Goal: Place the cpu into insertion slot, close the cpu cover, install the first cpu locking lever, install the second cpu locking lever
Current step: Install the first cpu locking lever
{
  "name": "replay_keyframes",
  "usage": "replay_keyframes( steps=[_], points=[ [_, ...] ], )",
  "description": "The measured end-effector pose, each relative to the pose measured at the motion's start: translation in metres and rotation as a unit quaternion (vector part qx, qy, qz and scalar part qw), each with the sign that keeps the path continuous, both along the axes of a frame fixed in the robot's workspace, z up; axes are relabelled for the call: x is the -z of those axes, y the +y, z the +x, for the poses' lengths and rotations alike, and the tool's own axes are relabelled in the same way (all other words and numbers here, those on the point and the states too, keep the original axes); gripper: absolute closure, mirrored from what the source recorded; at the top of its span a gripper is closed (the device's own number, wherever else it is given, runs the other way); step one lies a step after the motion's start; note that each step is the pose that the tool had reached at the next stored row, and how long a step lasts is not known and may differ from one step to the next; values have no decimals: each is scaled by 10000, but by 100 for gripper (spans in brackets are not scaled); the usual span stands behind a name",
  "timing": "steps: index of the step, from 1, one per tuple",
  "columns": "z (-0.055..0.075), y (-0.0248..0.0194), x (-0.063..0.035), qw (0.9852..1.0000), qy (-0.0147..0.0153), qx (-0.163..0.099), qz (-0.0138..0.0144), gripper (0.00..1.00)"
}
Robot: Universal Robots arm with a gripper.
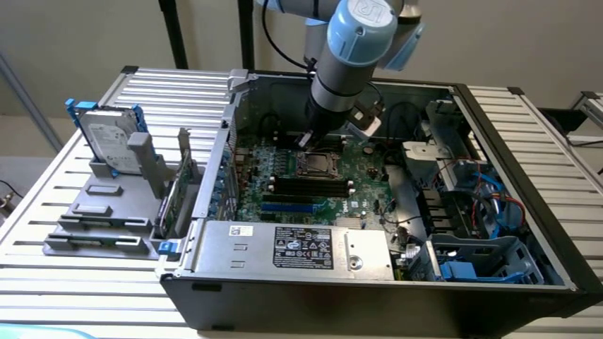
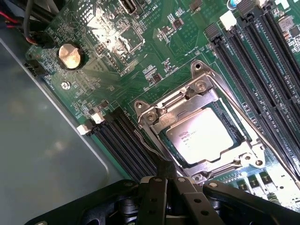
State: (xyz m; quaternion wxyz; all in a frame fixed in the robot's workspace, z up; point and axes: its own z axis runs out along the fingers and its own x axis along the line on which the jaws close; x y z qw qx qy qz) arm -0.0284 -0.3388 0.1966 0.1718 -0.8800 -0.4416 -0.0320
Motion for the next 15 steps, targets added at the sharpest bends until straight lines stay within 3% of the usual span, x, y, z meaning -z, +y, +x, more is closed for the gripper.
replay_keyframes(
  steps=[9, 15],
  points=[
    [-50, 3, 1, 10000, 0, 1, 13, 89],
    [-51, 47, 2, 10000, -1, 19, 15, 89]
  ],
)
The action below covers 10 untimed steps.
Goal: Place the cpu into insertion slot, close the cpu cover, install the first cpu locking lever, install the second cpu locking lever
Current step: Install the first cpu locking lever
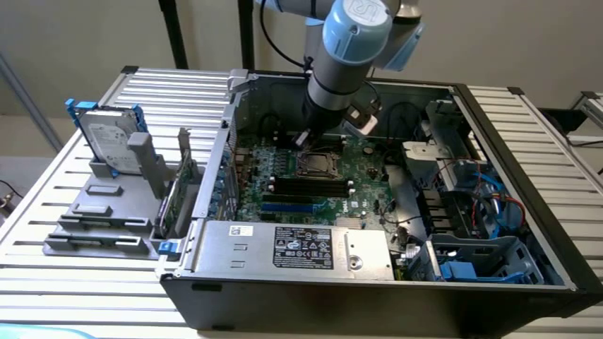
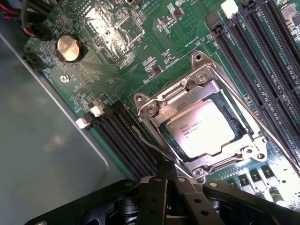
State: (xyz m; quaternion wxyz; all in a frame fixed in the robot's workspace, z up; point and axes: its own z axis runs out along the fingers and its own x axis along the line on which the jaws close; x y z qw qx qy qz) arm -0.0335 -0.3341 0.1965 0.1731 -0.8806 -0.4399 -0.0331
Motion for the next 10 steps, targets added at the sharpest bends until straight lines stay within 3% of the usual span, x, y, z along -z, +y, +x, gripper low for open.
replay_keyframes(
  steps=[10],
  points=[
    [48, 1, -1, 10000, 3, 3, -2, 89]
  ],
)
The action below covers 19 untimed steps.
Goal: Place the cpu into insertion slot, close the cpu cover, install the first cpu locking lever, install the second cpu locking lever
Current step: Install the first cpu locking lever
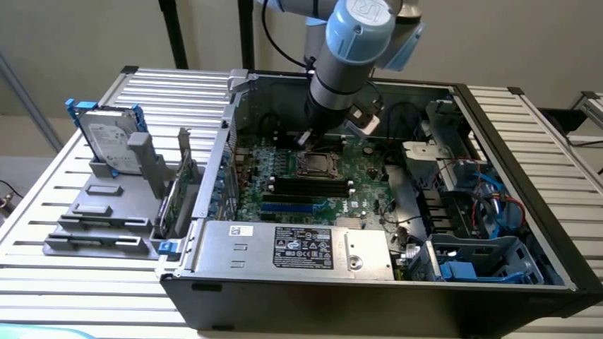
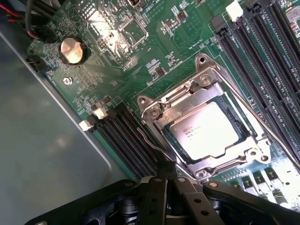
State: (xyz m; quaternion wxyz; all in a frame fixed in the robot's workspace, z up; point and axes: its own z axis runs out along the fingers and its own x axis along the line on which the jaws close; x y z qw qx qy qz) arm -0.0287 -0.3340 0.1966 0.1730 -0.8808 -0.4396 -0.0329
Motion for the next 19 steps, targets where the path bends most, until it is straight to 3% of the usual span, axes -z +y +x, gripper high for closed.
replay_keyframes(
  steps=[19],
  points=[
    [108, -16, 5, 10000, 1, 0, 0, 89]
  ],
)
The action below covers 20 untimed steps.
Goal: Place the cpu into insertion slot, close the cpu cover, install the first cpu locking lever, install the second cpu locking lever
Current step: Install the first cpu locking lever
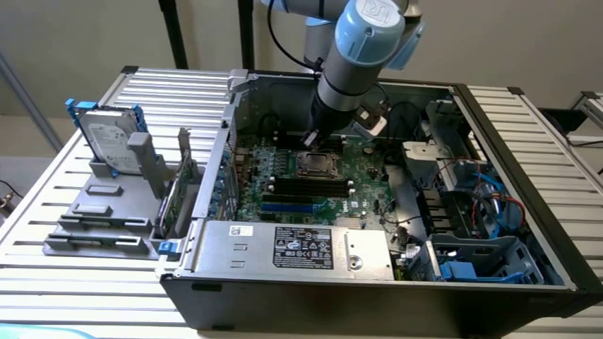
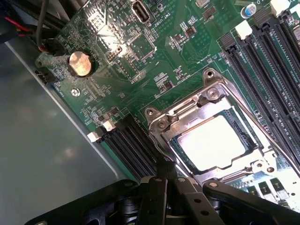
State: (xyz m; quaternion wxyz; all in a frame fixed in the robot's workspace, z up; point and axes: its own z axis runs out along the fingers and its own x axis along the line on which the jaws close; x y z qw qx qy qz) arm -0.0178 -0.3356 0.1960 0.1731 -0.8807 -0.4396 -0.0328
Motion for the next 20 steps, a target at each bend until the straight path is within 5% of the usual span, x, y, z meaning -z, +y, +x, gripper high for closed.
replay_keyframes(
  steps=[20],
  points=[
    [110, -22, 25, 10000, 0, -20, -1, 89]
  ],
)
